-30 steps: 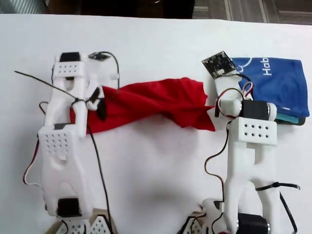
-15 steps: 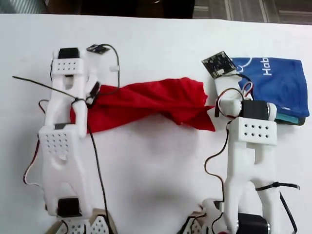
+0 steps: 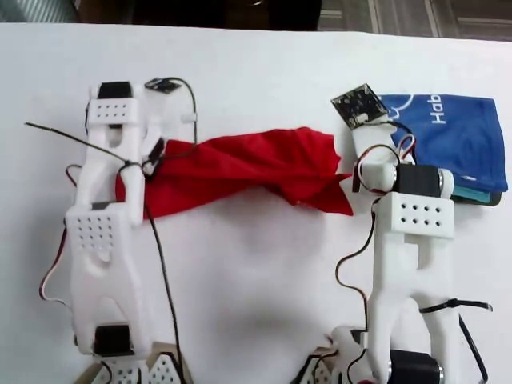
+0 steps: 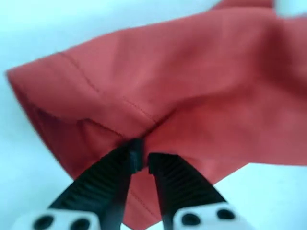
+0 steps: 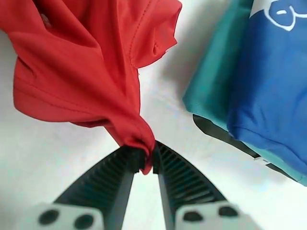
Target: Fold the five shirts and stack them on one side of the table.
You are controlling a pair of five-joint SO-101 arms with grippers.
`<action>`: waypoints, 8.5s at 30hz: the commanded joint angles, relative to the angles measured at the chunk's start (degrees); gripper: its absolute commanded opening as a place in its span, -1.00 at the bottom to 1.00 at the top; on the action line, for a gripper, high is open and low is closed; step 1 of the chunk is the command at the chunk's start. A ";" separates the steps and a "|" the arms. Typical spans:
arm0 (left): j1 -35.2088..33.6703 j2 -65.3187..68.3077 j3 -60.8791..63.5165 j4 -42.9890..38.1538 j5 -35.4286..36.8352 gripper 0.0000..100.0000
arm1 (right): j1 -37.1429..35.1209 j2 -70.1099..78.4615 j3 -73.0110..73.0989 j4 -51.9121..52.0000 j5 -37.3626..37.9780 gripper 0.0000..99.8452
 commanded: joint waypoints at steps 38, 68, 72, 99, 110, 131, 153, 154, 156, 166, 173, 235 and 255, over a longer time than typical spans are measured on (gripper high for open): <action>-1.58 -37.45 8.31 3.43 0.00 -0.94 | 0.22 -7.25 -11.69 -7.60 -8.26 -0.96; -1.58 -102.07 15.25 2.29 0.18 -0.94 | 0.84 -65.45 -13.27 -11.12 -7.82 -0.96; -1.58 -106.29 15.25 0.53 0.18 -0.94 | 3.03 -71.60 -13.27 -18.24 -7.74 -0.96; -10.64 -106.99 21.93 -1.32 2.46 -0.94 | 9.10 -69.49 -12.84 -25.36 -8.00 -0.96; -11.52 -106.46 32.57 -11.96 2.55 -0.95 | 5.49 -56.04 -5.10 -33.89 -8.18 -0.96; -10.64 -74.99 48.22 -52.92 2.73 -0.95 | -8.40 -2.86 0.79 -60.53 -7.82 -0.96; -10.64 -46.95 37.14 -37.80 2.64 -0.95 | -8.84 -0.22 0.88 -37.32 -7.82 -0.96; -10.64 -46.95 36.00 -35.96 2.64 -0.95 | -8.84 -0.31 0.62 -36.44 -7.82 -0.96; -10.73 -46.95 32.40 -31.12 2.64 -0.95 | -8.31 -1.80 -0.88 -34.24 -8.18 -0.96; -9.76 -46.95 -2.59 2.99 2.64 -0.95 | -7.34 -26.42 -7.91 -23.69 -7.91 -0.96; -11.69 -57.58 -1.27 3.34 -0.09 -0.95 | -5.58 -39.16 -7.82 -22.99 -4.75 -0.96; -14.59 -104.26 21.05 2.11 -5.45 -0.95 | 0.31 -64.57 -14.15 -20.35 5.19 -0.96; -14.95 -106.46 26.33 -1.49 -5.10 -0.95 | 0.04 -65.45 -8.44 -20.26 4.57 -0.96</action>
